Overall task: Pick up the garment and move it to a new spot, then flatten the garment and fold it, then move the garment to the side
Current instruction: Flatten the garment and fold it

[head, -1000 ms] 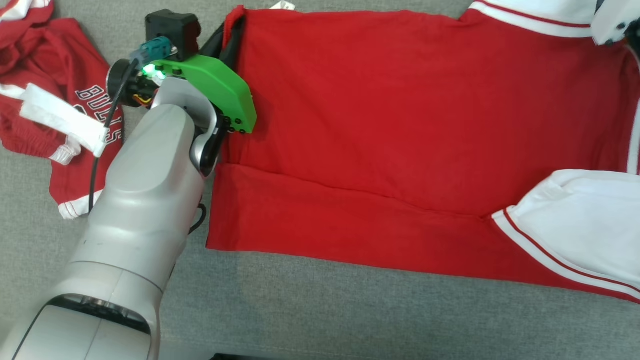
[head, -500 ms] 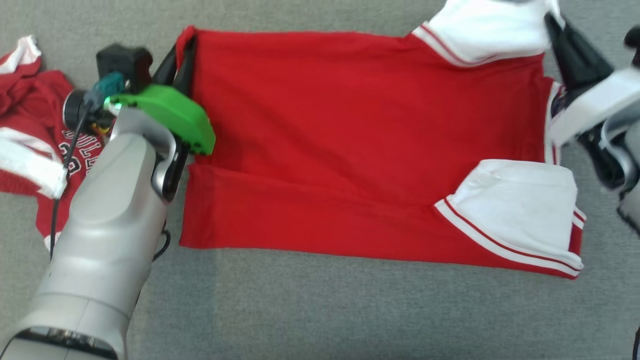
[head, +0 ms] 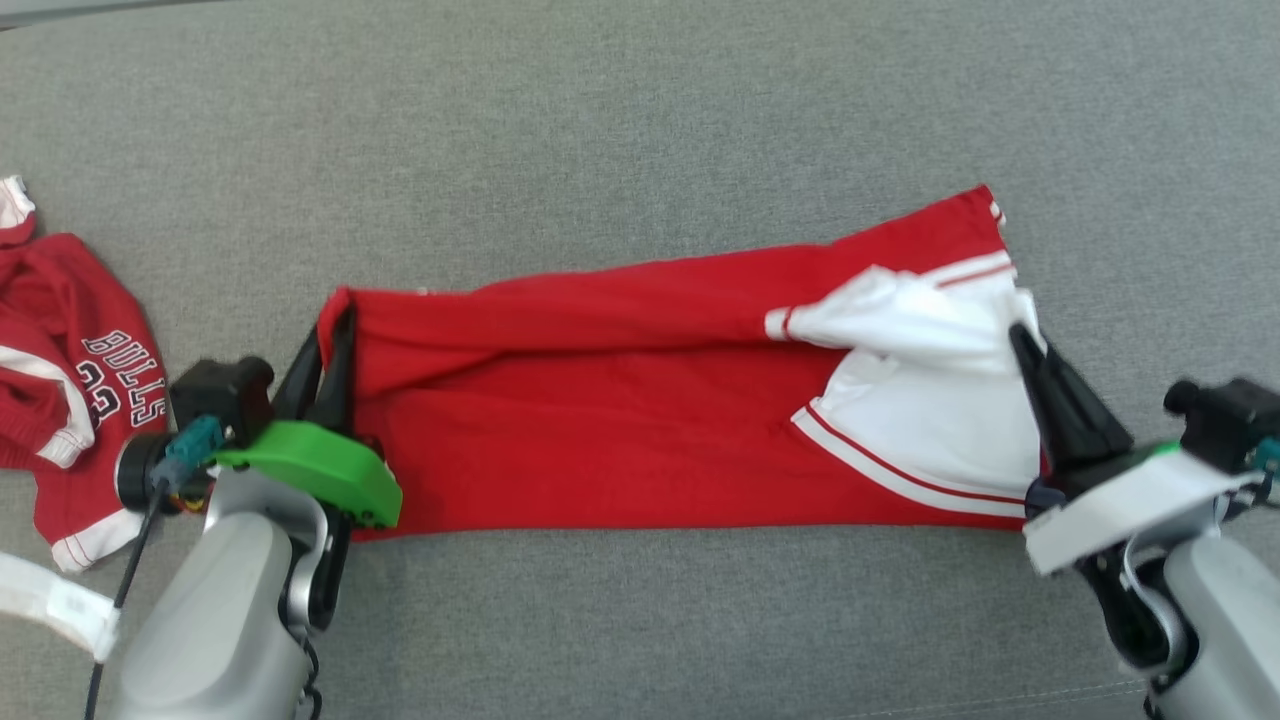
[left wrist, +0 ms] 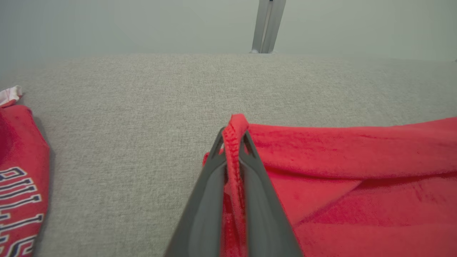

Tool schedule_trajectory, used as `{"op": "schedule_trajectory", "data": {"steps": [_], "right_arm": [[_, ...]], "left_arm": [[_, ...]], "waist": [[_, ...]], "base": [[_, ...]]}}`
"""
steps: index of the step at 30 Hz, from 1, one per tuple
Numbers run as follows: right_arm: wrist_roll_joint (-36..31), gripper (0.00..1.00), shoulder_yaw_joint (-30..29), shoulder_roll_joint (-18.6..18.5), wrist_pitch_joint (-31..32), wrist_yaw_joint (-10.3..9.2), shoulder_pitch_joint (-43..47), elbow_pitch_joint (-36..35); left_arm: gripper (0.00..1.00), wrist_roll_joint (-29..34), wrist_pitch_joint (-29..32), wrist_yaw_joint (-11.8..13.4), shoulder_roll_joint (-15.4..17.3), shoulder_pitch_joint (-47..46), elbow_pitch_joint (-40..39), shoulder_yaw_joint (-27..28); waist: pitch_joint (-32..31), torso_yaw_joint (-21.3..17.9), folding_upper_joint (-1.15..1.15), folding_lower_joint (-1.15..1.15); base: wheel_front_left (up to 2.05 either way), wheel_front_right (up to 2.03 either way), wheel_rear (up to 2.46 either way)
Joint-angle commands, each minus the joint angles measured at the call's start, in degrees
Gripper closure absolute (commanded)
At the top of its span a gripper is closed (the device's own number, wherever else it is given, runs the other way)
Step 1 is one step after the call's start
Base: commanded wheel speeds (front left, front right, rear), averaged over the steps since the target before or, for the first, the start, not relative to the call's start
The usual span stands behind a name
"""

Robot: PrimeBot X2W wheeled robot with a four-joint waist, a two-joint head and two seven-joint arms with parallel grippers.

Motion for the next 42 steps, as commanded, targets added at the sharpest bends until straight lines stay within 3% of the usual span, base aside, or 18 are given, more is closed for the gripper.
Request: {"op": "schedule_trajectory", "data": {"steps": [1, 2, 3, 7, 14, 20, 33, 42], "right_arm": [[-1.08, 0.67, -0.96, 0.75, -0.16, -0.06, 2.19, -1.06], [-1.48, 0.02, -1.87, 1.57, -0.16, -0.06, 3.69, -1.7], [-2.18, 0.0, -2.45, 2.16, -0.16, -0.06, 4.97, -2.24], [-5.97, 0.0, -6.13, 4.74, -0.16, -0.06, 9.56, -5.68], [-14.65, 0.0, -14.27, 8.37, -0.04, -0.06, 14.99, -12.88], [-18.42, 0.0, -17.46, 10.34, 2.99, -0.06, 16.99, -16.68], [-20.25, 0.0, -19.45, 11.89, 6.32, -0.06, 18.47, -20.05], [-18.95, 0.0, -21.84, 9.49, 8.08, -0.06, 15.13, -17.74]], "left_arm": [[0.53, -0.88, 0.34, 0.76, 0.6, 2.1, -1.25, 0.37], [0.0, -1.25, 0.77, 1.03, 0.63, 3.45, -2.32, 0.47], [0.0, -1.58, 1.06, 1.35, 0.65, 4.64, -3.18, 0.54], [0.0, -2.15, 0.58, 3.92, 0.58, 9.43, -7.64, 1.69], [0.0, 2.21, -0.57, 10.69, 0.99, 17.15, -19.77, 4.06], [0.0, 5.72, -0.63, 14.02, 1.22, 22.03, -27.51, 4.28], [0.0, 6.79, -0.54, 15.96, 1.08, 24.78, -30.27, 3.28], [0.0, 8.88, -0.58, 14.75, 0.98, 18.77, -30.83, 3.0]], "waist": [[-0.8, -0.4, 0.0, 0.0], [-1.11, -0.43, 0.0, 0.0], [-1.37, -0.48, 0.0, 0.0], [-2.72, -0.74, 0.0, 0.0], [-5.45, -1.32, 0.0, 0.0], [-8.02, -1.8, 0.0, 0.0], [-8.53, -0.91, 0.0, 0.0], [-1.69, 2.73, 0.0, 0.0]], "base": [[0.0, 0.0, 0.0], [0.0, 0.0, 0.0], [0.0, 0.0, 0.0], [0.0, 0.0, 0.0], [0.0, 0.0, 0.0], [0.0, 0.0, 0.0], [0.0, 0.0, 0.0], [0.0, 0.0, 0.0]]}}
